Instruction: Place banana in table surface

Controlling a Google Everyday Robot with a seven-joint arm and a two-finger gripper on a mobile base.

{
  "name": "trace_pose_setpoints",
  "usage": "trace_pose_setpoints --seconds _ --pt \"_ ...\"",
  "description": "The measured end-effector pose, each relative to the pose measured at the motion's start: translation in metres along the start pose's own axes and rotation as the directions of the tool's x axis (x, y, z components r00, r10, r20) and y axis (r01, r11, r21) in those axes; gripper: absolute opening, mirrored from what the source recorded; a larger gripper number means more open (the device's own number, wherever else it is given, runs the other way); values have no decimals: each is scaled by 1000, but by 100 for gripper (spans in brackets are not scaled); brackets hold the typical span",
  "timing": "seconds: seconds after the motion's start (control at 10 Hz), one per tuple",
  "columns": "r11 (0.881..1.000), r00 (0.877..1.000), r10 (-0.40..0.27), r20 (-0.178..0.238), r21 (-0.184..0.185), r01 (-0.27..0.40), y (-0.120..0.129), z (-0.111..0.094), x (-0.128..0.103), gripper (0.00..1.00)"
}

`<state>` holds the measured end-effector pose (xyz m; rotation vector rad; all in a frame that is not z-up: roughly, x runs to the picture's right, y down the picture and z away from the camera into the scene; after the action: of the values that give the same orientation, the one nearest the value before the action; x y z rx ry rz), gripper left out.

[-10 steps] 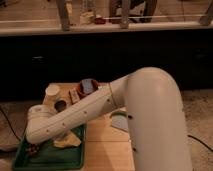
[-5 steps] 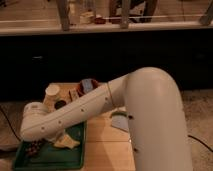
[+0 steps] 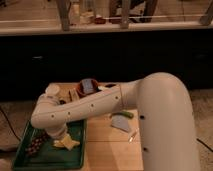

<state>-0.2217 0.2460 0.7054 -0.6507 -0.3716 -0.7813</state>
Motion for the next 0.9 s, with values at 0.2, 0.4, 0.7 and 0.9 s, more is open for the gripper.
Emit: trace_pose_setpoints --seconds 0.2,0.4,0.7,0.9 --pt "1000 998 16 69 18 -17 -1 2 -2 80" --pt "998 992 44 115 41 -49 -3 4 -4 80" --pt "992 978 98 183 59 -110 -5 11 2 80" --pt "989 964 121 238 55 -138 -7 21 6 80"
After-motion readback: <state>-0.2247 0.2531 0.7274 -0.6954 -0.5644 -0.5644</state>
